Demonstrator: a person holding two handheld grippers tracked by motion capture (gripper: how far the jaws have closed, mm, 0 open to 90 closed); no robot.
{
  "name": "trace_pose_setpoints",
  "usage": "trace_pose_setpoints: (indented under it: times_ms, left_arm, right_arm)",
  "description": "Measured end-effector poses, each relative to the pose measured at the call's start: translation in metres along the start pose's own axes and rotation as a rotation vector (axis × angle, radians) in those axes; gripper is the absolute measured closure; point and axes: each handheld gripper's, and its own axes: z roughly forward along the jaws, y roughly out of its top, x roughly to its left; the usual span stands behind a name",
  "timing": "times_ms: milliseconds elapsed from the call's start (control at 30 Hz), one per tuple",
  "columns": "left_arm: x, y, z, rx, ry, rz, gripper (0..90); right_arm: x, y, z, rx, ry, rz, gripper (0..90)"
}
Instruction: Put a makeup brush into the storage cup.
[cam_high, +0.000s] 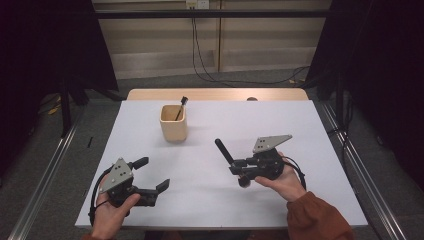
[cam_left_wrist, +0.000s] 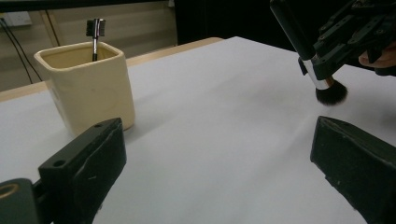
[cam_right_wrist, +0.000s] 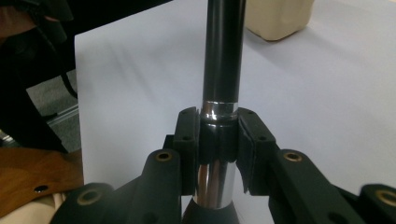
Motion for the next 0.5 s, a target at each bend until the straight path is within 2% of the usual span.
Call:
trace_pose_setpoints:
  times_ms: [100, 200, 333, 500]
  left_arm:
    - [0.000, 0.004, 0.002, 0.011, 0.001, 0.017, 3.5]
    - [-0.001, 0.010, 0.005, 0.023, -0.020, 0.034, 3.5]
    - [-0.003, 0.020, 0.010, 0.035, -0.054, 0.058, 3.5]
    - [-0.008, 0.026, 0.016, 0.065, -0.075, 0.089, 3.5]
  right_arm:
    - [0.001, 0.003, 0.001, 0.007, 0.011, -0.012, 72.3]
    - [0.003, 0.007, 0.002, 0.018, 0.021, -0.027, 72.3]
    - [0.006, 0.013, 0.006, 0.059, 0.032, -0.062, 72.3]
    - [0.007, 0.018, 0.013, 0.113, 0.045, -0.087, 72.3]
